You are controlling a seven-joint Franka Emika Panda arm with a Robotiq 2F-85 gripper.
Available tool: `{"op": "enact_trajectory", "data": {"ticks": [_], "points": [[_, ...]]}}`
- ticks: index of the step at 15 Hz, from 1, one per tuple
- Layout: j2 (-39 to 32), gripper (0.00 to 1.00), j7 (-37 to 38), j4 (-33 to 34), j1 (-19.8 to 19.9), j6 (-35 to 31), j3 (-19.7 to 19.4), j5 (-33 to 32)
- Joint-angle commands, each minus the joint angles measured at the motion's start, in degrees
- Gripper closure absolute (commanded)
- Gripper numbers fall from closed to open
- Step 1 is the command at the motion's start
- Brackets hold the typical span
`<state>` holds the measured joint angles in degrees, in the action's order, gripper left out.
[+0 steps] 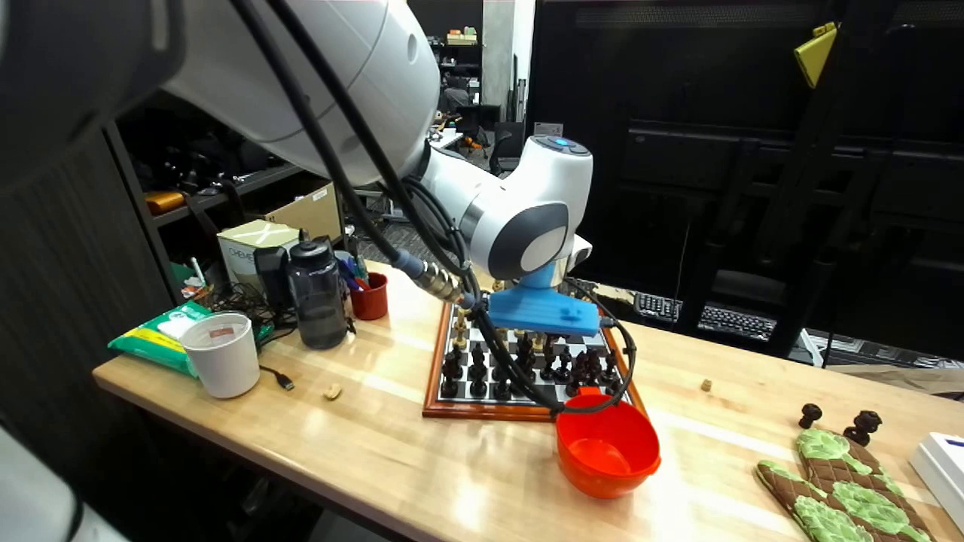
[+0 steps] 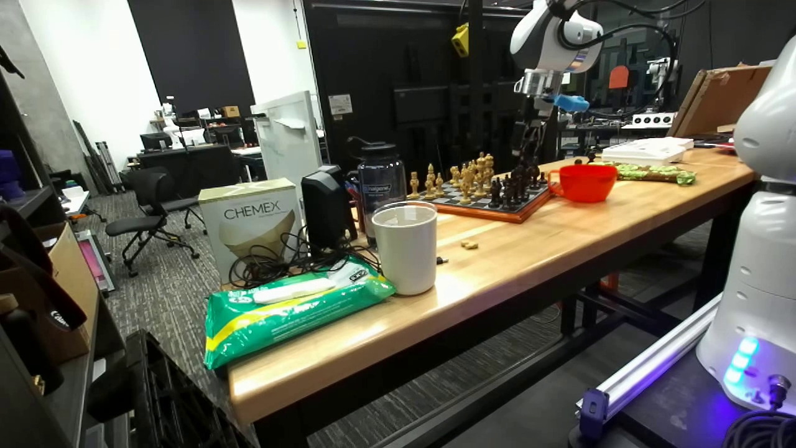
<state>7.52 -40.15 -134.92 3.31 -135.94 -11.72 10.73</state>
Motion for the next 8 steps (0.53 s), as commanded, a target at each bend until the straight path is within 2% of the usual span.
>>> {"op": "enact_trajectory", "data": {"ticks": [1, 8], "points": [[-0.64, 0.31, -1.22, 1.14, 0.67, 0.7, 0.52, -0.94], [-0.86, 0.85, -2.26, 1.44, 0.9, 0.76, 0.48, -0.83]]}}
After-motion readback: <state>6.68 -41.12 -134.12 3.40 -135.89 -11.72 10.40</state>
